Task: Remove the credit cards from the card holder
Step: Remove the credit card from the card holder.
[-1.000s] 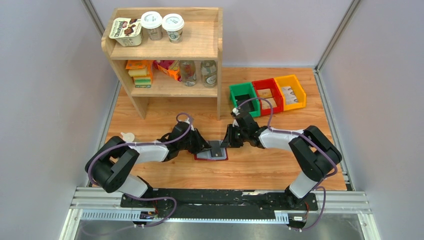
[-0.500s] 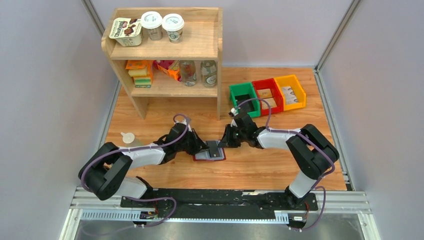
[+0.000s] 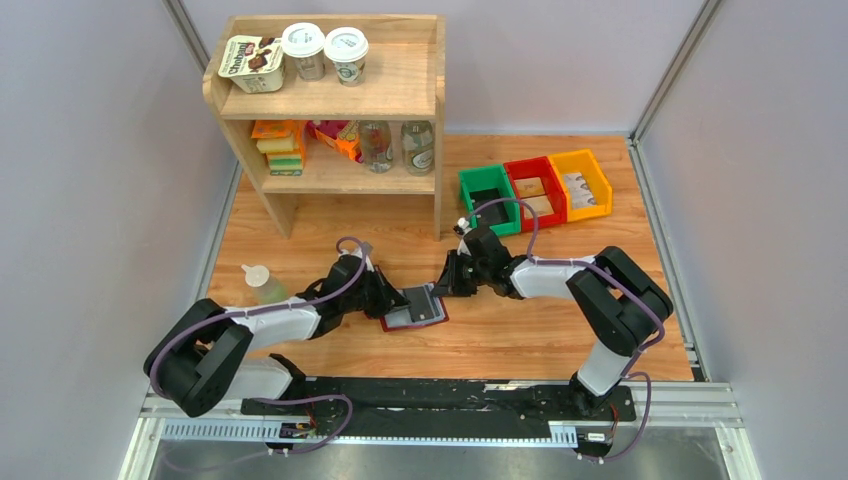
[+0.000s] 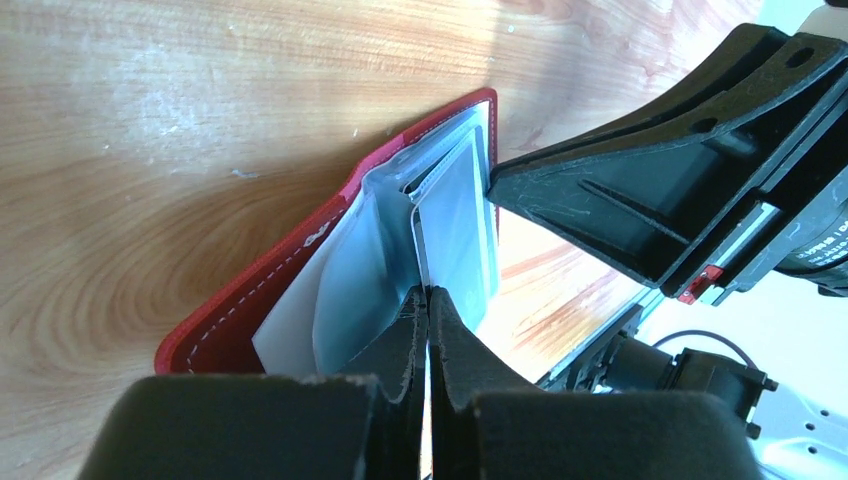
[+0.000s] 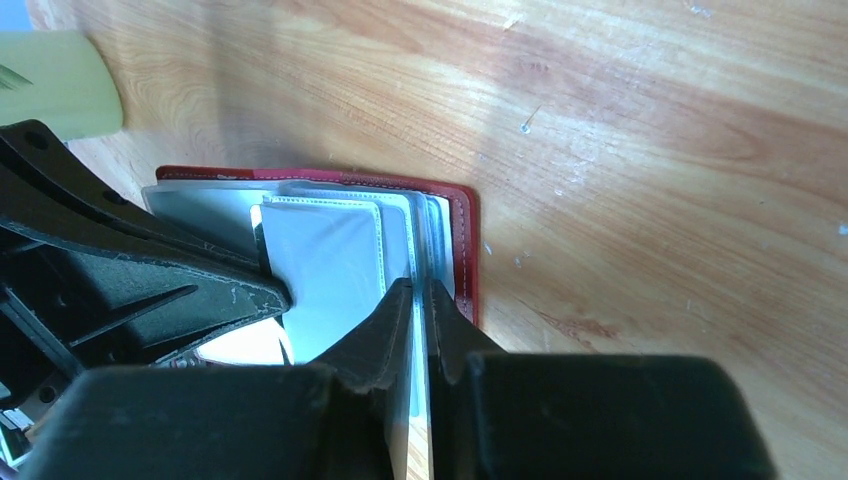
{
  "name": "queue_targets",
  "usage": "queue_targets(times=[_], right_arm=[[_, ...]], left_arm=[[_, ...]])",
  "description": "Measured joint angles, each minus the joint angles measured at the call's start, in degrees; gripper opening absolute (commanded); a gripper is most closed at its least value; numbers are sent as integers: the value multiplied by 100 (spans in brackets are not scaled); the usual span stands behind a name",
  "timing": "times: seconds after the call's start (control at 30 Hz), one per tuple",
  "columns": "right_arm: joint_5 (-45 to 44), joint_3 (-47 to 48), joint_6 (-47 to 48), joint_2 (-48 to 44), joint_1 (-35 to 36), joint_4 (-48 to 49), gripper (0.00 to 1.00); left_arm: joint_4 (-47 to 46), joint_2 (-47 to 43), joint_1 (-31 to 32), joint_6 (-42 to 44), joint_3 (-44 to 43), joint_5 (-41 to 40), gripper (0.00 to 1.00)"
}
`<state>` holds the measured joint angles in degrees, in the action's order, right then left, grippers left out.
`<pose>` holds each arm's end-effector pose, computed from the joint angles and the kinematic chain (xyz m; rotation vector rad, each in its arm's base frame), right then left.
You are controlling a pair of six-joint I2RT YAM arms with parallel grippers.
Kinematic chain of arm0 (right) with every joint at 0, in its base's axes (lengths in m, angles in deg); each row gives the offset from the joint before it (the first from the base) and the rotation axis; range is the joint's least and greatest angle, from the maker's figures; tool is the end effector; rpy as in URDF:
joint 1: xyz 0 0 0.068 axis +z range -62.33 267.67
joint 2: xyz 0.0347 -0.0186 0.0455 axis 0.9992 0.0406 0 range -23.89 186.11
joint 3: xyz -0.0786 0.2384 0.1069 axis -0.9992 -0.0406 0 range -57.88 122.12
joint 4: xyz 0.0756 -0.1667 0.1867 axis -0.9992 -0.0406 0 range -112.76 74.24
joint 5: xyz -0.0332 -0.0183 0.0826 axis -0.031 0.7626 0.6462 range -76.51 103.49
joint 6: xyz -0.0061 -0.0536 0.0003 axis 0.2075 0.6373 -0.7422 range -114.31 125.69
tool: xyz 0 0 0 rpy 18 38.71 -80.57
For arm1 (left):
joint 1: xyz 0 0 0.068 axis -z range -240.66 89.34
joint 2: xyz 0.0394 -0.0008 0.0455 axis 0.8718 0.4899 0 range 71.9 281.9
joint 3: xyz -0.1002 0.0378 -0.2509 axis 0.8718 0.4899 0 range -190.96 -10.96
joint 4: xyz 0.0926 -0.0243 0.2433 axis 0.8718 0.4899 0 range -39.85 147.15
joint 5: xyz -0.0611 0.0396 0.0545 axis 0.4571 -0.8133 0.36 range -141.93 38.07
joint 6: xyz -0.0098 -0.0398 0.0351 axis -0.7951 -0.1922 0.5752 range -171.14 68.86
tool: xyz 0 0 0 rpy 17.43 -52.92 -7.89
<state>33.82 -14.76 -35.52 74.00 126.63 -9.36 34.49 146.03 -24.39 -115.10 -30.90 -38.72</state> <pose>0.2394 0.2094 0.1292 -0.1274 2.6297 1.0035 0.1766 -0.1396 0.1361 -0.4635 2.4659 -1.1130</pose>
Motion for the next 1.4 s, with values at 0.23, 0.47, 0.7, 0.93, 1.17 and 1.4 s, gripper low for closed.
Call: queue_targets(times=[0.23,0.47,0.7,0.93,1.17,1.4], right_arm=[[11,0,-35,28,0,63,11],[-192,0,83,-225,0,-398,26],[-461,35,293,-695,-2,-1091,24],[-151,46,313,-811,2,-960,12],[101,37,258,-503,2,-570,4],[221,-15,197,-323,2,-378,0]], left_arm=[[-98,-144,-11,-35,258,24,0],[-223,-59,-11,-9,275,101,0],[-673,612,-11,39,109,302,0],[-951,1001,-11,114,-151,452,0],[-951,1003,-11,127,-151,470,0],[-953,1023,-11,125,-151,472,0]])
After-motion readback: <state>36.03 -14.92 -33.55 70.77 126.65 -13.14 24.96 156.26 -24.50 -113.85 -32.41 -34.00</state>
